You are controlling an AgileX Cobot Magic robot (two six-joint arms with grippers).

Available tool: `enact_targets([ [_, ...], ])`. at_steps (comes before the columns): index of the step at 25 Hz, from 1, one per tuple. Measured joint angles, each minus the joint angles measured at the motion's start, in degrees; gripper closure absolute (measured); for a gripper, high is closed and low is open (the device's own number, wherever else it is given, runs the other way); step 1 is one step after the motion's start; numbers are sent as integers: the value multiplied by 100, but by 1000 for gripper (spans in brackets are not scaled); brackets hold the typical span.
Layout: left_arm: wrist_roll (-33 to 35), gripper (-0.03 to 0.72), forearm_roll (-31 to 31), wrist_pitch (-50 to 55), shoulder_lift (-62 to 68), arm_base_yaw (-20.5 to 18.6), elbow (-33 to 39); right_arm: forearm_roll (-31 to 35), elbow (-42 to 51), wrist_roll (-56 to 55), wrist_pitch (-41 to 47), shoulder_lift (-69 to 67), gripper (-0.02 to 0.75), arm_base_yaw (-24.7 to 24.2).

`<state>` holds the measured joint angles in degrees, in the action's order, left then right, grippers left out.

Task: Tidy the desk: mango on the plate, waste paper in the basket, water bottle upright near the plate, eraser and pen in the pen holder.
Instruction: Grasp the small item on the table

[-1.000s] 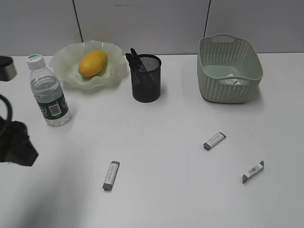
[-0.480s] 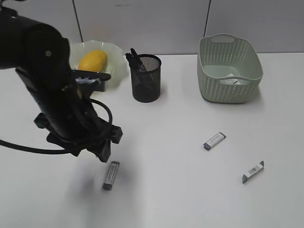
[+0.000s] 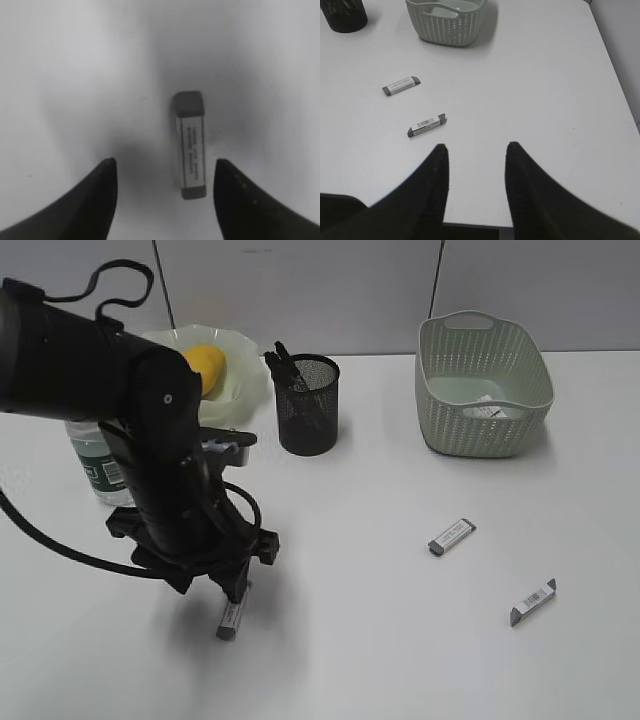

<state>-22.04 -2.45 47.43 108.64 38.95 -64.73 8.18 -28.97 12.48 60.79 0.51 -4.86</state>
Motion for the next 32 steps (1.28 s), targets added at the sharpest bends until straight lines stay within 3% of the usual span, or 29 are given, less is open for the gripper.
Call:
enact_targets([
  [5, -4, 227, -367, -290, 25, 30, 0, 0, 0, 0, 0, 0, 424, 0],
  [32, -4, 267, -164, -607, 433, 97, -48, 0, 0, 0, 0, 0, 424, 0],
])
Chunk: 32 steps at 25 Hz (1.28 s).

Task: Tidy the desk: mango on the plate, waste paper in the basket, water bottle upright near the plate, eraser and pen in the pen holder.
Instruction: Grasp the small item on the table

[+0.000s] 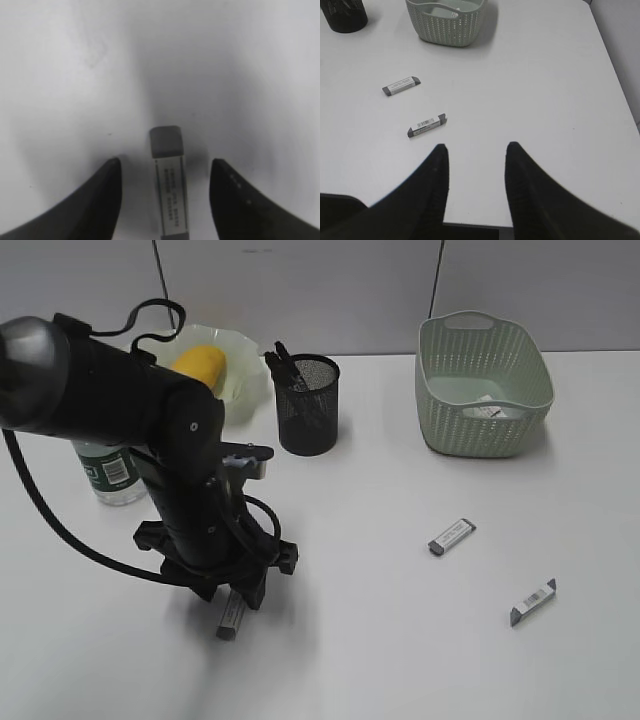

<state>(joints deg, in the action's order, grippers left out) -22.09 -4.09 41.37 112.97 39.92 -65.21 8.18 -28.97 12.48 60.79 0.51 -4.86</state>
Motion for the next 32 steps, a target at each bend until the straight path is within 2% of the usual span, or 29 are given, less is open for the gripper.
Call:
enact_targets([
  [6, 0, 314, -58, 0, 0, 0, 0, 0, 0, 0, -5, 0, 424, 0],
  [17, 0, 342, -232, 67, 100, 0, -6, 0, 0, 0, -5, 0, 424, 0],
  [23, 0, 538, -226, 151, 105, 0, -6, 0, 0, 0, -5, 0, 424, 0],
  [32, 5, 538, -203, 487, -38, -6, -5, 0, 0, 0, -5, 0, 424, 0],
])
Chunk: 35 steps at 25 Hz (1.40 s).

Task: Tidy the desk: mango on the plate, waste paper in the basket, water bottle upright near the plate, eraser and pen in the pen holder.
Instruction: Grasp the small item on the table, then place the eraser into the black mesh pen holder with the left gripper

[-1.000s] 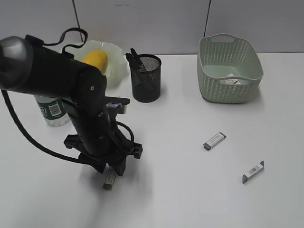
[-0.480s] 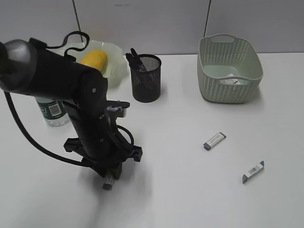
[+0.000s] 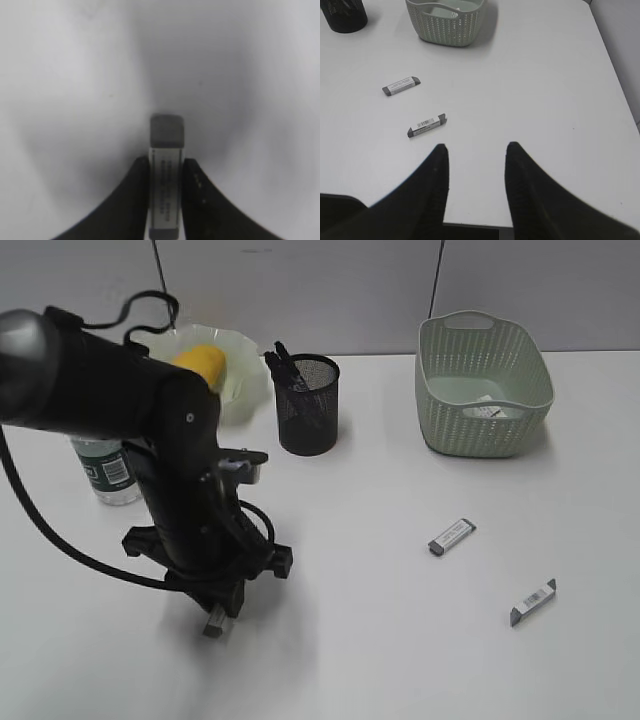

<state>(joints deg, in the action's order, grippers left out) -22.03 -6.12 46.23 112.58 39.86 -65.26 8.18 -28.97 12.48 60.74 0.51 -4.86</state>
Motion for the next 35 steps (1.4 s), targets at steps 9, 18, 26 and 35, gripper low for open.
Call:
enact_targets([
  [9, 62, 538, 170, 433, -568, -401, -942, 0, 0, 0, 0, 0, 424, 0],
  [18, 284, 538, 236, 127, -568, -500, -2247, 0, 0, 0, 0, 0, 424, 0],
  [26, 300, 538, 304, -2115, -568, -500, -2343, 0, 0, 0, 0, 0, 424, 0],
  [35, 300, 538, 1170, -4680, -127, -500, -2343, 0, 0, 0, 0, 0, 424, 0],
])
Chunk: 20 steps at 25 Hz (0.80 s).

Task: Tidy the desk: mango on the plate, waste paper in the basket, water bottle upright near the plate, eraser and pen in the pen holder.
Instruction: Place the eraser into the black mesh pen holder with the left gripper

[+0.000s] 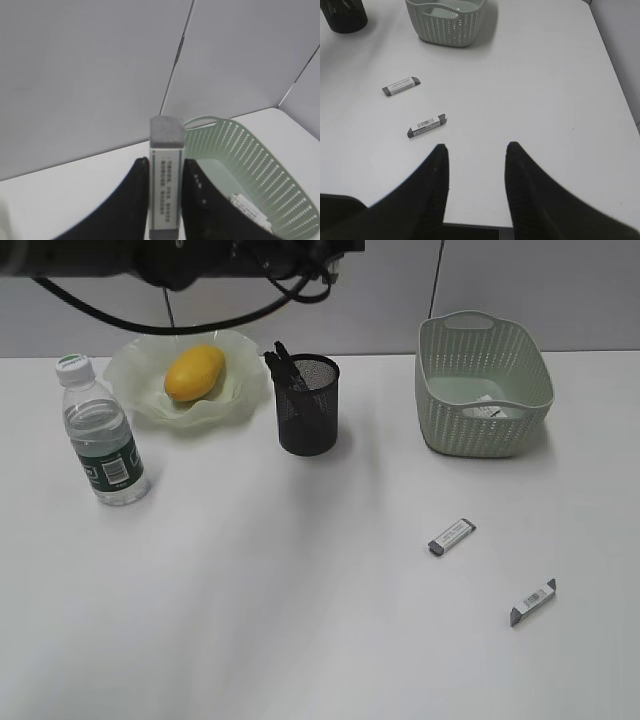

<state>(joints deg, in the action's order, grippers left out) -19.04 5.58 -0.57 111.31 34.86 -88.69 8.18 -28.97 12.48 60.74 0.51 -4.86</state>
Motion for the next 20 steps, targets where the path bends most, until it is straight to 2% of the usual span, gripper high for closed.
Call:
enact_targets([
  [15, 2, 538, 153, -586, 1146, -49, 0, 0, 0, 0, 0, 0, 424, 0],
  [20, 2, 538, 892, -758, 1219, -55, 0, 0, 0, 0, -6, 0, 424, 0],
])
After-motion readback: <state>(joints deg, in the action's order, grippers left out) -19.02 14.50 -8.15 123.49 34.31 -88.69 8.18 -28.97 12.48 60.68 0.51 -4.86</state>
